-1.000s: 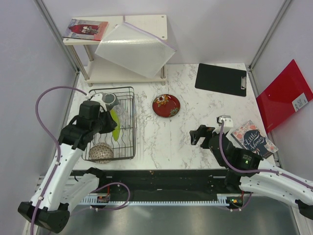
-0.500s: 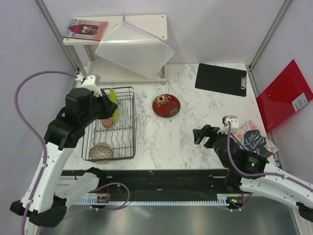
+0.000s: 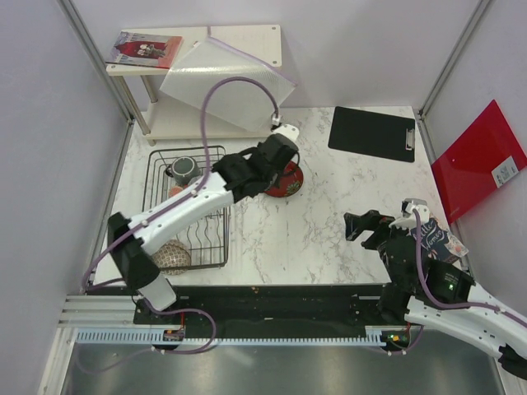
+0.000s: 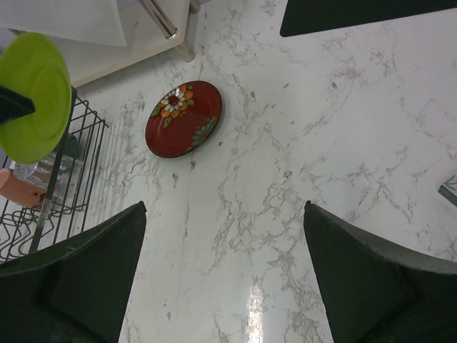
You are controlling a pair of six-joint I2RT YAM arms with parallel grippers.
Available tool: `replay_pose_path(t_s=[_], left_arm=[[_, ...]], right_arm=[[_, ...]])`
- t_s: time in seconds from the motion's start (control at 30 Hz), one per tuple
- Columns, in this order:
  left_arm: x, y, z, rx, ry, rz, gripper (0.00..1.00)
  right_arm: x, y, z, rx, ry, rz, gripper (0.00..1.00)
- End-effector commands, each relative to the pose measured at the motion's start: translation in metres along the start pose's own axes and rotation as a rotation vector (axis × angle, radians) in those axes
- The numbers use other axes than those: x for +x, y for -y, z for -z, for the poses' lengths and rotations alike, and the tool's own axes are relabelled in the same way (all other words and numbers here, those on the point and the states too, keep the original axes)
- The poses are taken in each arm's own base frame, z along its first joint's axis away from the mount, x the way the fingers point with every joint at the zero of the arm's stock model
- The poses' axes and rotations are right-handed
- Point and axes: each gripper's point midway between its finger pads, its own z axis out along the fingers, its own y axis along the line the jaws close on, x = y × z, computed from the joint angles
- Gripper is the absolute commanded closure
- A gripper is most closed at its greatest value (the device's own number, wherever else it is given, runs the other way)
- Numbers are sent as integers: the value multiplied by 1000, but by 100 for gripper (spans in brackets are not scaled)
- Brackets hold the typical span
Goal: Unload the mixed dishes from the dish rack
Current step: Place the plate at the center of the board.
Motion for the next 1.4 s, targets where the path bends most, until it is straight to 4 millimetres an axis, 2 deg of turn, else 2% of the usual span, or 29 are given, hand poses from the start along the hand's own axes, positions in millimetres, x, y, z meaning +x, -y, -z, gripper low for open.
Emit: replay_pose_path(t_s=[0.0,0.07,0.13,0.17,0.2,0.23,0.27,0.3,0.33,0.4,0.43,0.47,0.53,0.67,0.97,1.13,1.37], left_arm=[[-21,4,-37,-157,50,-154,98],[-26,18,-50,-156,58,-175,98],[-16,31,-78,-183,23,-237,98],[-26,33,-82,-202,39,-245,98],[-12,42,-105,-220,2,-287,98],[-19,46,-110,-226,14,-284,98],[-18,49,-117,-231,10,-293,98],[-6,54,-134,-251,-18,-325,98],[-5,56,-139,-257,-20,-330,98],[-6,58,-151,-274,-20,-335,98],[4,60,-162,-281,-42,-349,98],[3,57,-167,-287,-44,-343,98],[16,52,-181,-303,-79,-353,98],[37,45,-199,-311,-132,-356,98],[64,47,-219,-323,-184,-410,98],[69,54,-215,-285,-188,-367,98],[65,61,-208,-273,-175,-364,98]], right_arm=[[-14,11,7,31,38,-16,2],[-13,12,7,34,37,-11,2],[-12,11,6,34,33,-6,2],[-11,11,5,34,30,-1,2],[-10,10,4,39,27,8,2],[-11,9,4,38,26,8,2],[-11,8,4,38,23,11,2],[-10,8,4,39,21,11,2],[-10,8,4,36,19,7,2],[-11,9,6,29,22,-3,2],[-11,10,6,27,24,-10,2],[-12,10,8,24,28,-17,2],[-12,11,8,23,29,-20,2],[-11,12,8,27,27,-20,2],[-7,10,5,37,14,1,2],[-6,11,4,40,14,1,2],[1,9,1,38,1,8,2]])
